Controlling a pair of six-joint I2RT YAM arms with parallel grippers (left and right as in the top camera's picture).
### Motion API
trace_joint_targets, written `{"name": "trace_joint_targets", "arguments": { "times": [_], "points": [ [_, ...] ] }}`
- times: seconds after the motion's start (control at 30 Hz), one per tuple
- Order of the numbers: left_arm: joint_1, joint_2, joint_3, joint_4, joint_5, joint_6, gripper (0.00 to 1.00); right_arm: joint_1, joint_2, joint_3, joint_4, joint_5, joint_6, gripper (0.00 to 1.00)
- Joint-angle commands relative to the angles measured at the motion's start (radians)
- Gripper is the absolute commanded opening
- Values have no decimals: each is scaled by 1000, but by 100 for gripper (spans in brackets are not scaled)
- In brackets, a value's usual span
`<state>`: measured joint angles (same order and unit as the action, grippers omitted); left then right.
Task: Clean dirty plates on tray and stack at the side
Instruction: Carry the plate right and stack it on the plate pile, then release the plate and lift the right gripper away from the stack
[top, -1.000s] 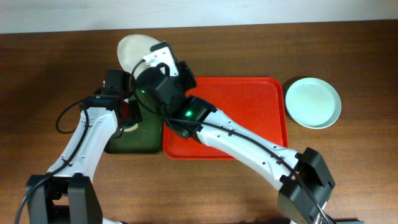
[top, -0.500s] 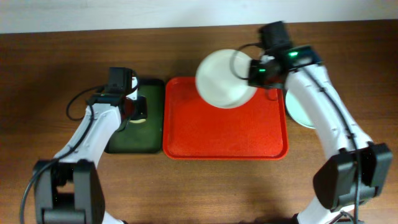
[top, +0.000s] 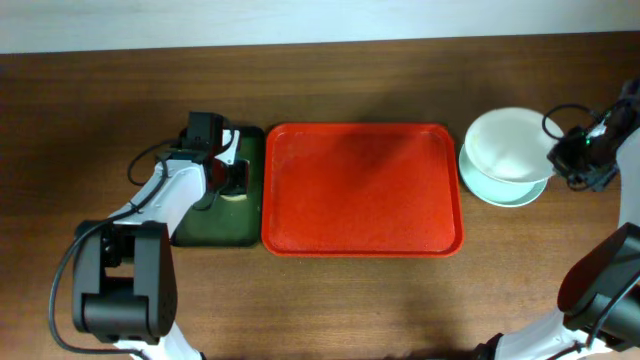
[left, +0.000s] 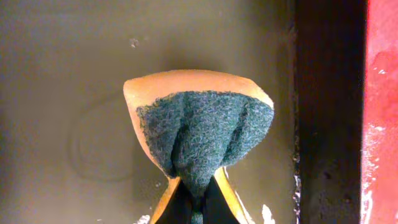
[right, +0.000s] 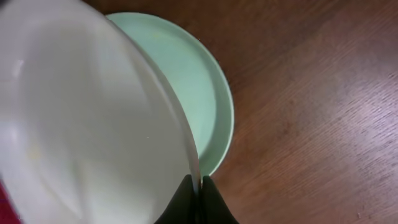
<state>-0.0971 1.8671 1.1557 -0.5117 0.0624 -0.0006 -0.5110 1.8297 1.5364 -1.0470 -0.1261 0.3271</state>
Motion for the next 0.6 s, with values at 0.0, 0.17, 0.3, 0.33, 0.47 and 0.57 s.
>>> {"name": "trace_joint_targets", "arguments": {
  "times": [0.0, 0.17, 0.3, 0.33, 0.47, 0.57],
  "points": [
    [-1, 9, 4, 3, 24, 9, 40, 1, 0, -9, -5, -1, -9, 4],
    [0, -10, 5, -4, 23, 9, 60, 0, 2, -85, 37, 130, 29, 4],
    [0, -68, 5, -24, 24, 9, 61, 1, 2, -164, 156, 66, 29, 4],
    [0, -76, 4, -32, 24, 9, 82, 1, 2, -164, 163, 40, 29, 5],
    [0, -80, 4, -42, 24, 9, 100, 1, 2, -173, 159, 26, 29, 17],
    [0, -121, 5, -71, 24, -15, 100, 2, 3, -181, 145, 27, 12, 41]
  ]
}}
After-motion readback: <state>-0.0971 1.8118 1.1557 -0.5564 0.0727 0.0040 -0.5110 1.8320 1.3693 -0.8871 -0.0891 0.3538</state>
